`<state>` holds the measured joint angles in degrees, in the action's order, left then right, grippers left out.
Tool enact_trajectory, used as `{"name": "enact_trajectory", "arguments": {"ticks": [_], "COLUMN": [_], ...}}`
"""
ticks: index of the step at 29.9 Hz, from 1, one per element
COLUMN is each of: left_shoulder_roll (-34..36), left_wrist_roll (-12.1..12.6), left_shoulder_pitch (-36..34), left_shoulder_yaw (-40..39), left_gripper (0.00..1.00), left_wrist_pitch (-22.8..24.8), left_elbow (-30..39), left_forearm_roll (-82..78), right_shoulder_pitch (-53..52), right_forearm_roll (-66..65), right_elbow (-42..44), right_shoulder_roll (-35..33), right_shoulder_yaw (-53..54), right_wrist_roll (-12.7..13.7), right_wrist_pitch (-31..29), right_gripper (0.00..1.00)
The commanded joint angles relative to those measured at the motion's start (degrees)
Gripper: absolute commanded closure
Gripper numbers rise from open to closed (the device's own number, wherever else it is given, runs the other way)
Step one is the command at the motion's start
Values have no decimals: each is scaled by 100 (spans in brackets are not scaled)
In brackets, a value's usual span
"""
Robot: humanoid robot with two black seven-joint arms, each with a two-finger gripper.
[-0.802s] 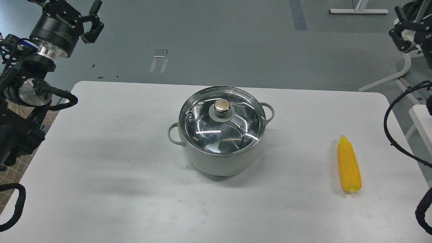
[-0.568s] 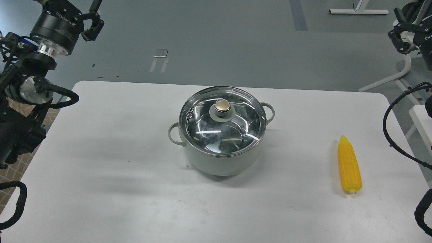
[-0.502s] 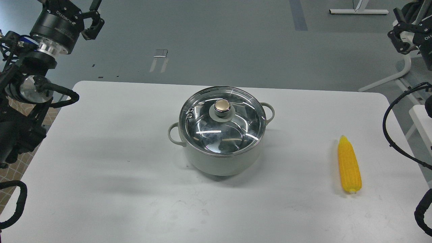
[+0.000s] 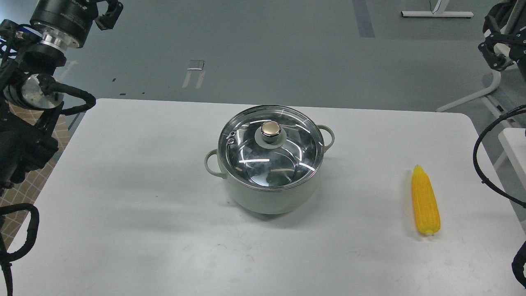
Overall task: Open pot and put corn in
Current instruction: 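Raise the left arm from rest toward the pot lid, then reach the left gripper over the pot and grasp the lid knob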
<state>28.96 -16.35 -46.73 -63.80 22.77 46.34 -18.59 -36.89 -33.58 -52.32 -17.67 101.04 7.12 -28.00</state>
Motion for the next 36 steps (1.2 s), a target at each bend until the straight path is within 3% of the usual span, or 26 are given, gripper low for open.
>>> {"name": "enact_trajectory", "arguments": {"ticks": [1, 9, 11, 19, 23, 25, 28, 36], "left_shoulder_roll": [13, 461, 532, 471, 313, 85, -39, -197], "left_wrist_roll": [-8, -8, -17, -26, -79, -245, -351, -430], "left_shoulder_pitch": [6, -64, -196, -539, -837, -1004, -979, -873], "left_shoulder_yaw": [35, 834, 914, 1299, 2116, 2809, 3171, 3735], "left_gripper": [2, 4, 7, 7, 7, 7, 7, 7], "left_wrist_pitch": [51, 34, -141, -265, -265, -369, -606, -713], "left_elbow": [6, 805, 1549, 3054, 3293, 3294, 3241, 3056], "left_forearm_roll": [-4, -872, -2028, -5852, -7419, -8577, -9344, -9637], "right_shoulder_pitch": [7, -2, 7, 173, 200, 200, 200, 200], "right_forearm_roll": [1, 1, 1, 10, 10, 10, 10, 10], "right_elbow": [-6, -50, -50, -41, -41, -41, -41, -41], "right_shoulder_roll": [18, 80, 71, 1, 1, 1, 9, -17], "right_shoulder_yaw": [3, 12, 29, 109, 126, 135, 135, 153], "right_wrist_roll": [-9, -61, -61, -70, -70, -70, -70, -70], "right_wrist_pitch": [0, 0, 0, 0, 0, 0, 0, 0], "right_gripper": [0, 0, 0, 0, 0, 0, 0, 0]}}
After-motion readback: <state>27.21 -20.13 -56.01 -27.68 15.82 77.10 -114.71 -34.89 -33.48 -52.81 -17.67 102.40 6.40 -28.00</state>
